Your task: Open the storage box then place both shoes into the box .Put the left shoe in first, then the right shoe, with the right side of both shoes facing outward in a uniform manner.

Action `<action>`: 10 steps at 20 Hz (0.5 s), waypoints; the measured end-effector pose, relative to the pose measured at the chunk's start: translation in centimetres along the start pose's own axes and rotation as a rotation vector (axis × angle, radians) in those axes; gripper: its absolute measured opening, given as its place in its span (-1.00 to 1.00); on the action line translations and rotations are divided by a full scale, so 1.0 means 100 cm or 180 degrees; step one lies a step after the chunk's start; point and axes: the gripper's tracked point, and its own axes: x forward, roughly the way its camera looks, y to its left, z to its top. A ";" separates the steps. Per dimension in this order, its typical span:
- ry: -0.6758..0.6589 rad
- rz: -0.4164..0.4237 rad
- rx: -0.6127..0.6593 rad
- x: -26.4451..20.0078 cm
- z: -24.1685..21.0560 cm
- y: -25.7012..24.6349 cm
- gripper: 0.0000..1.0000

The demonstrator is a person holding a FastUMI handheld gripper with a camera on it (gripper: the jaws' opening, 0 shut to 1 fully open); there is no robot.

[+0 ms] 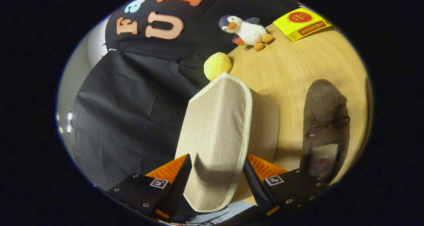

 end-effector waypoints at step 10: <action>-0.0324 0.0520 -0.0310 -0.041 0.029 0.114 0.45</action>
